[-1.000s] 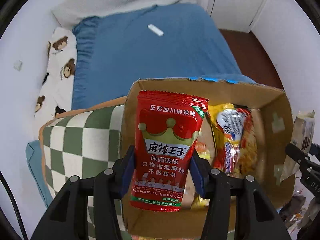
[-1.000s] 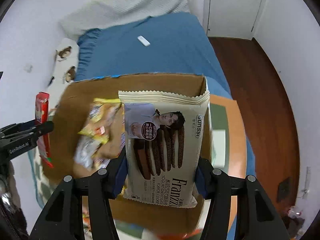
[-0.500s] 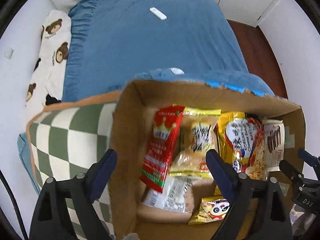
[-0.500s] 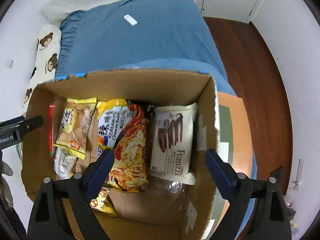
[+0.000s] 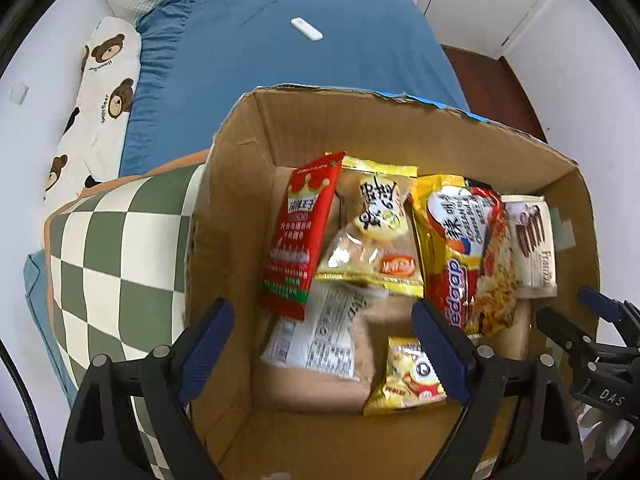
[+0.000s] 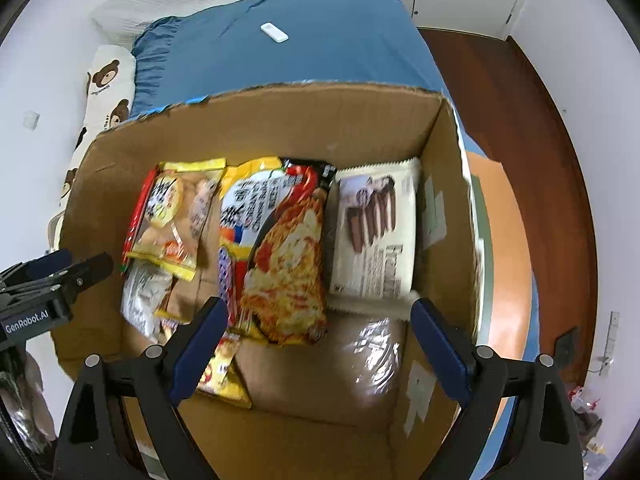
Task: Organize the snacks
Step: 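Carry both packets into the cardboard box and open both tools, then grasp the orange packet with the left tool while the right tool grasps the orange chip bag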
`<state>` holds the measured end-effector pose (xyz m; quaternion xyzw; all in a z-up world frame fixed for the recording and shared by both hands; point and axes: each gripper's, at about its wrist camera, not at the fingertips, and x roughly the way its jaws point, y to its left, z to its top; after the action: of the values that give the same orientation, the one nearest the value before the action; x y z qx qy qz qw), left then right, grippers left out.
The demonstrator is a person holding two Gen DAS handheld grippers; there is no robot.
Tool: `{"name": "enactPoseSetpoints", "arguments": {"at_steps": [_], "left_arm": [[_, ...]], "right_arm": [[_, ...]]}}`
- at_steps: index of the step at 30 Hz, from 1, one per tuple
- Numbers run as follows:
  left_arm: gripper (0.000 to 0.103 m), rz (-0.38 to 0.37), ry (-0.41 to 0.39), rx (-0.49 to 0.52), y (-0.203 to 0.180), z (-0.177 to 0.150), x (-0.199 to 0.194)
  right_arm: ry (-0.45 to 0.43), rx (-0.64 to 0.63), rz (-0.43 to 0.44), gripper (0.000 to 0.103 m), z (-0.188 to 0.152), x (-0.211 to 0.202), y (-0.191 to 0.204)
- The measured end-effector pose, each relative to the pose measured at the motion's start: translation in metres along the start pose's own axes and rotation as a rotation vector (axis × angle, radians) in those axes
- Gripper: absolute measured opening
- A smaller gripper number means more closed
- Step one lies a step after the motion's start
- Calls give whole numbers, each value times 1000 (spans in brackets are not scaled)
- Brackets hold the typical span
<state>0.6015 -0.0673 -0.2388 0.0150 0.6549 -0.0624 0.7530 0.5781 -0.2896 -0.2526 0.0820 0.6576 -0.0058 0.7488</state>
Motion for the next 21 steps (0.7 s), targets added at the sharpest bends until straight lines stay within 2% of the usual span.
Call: {"name": "enactPoseSetpoints", "arguments": {"at_steps": [10, 21], "left_arm": [[91, -2, -138, 0, -7, -41, -48], [91, 9, -298, 34, -20, -93, -109]], "right_arm": [[-90, -11, 31, 95, -37, -36, 9], [-241, -42, 35, 95, -85, -95, 18]]}}
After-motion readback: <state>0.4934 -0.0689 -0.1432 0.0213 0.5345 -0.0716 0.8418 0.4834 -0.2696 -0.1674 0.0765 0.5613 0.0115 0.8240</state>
